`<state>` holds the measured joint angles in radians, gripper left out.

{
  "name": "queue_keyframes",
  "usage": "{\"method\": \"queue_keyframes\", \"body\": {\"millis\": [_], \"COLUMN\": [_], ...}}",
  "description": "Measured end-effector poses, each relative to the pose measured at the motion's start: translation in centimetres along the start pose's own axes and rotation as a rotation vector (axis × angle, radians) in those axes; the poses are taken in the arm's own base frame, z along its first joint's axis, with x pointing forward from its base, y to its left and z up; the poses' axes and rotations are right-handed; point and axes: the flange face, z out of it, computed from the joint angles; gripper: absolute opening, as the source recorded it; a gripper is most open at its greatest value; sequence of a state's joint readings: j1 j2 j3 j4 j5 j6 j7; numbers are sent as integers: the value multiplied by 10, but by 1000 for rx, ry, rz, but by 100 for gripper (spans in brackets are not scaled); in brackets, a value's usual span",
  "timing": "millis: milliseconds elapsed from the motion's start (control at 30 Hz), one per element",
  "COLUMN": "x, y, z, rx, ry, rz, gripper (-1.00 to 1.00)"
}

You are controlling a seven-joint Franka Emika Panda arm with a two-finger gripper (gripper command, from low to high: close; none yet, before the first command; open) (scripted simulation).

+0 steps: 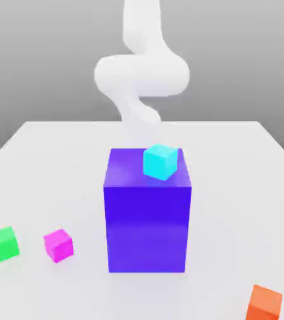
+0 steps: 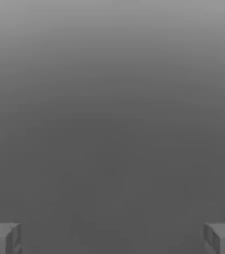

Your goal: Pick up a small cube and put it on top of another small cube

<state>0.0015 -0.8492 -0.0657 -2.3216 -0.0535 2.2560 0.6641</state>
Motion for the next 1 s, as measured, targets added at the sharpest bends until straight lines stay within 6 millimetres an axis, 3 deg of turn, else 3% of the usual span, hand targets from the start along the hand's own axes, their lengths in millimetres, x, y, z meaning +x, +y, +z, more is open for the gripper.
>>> {"method": "queue_keyframes", "body": {"millis": [233, 467, 733, 1000], "x": [22, 27, 7, -43], "y": [106, 208, 304, 359], "z": [-8, 20, 95, 199], "rx": [-100, -156, -136, -12], "ry": [-32, -147, -346, -570], "rz": [-286, -563, -907, -1298], "gripper": [0, 0, 0, 0]}}
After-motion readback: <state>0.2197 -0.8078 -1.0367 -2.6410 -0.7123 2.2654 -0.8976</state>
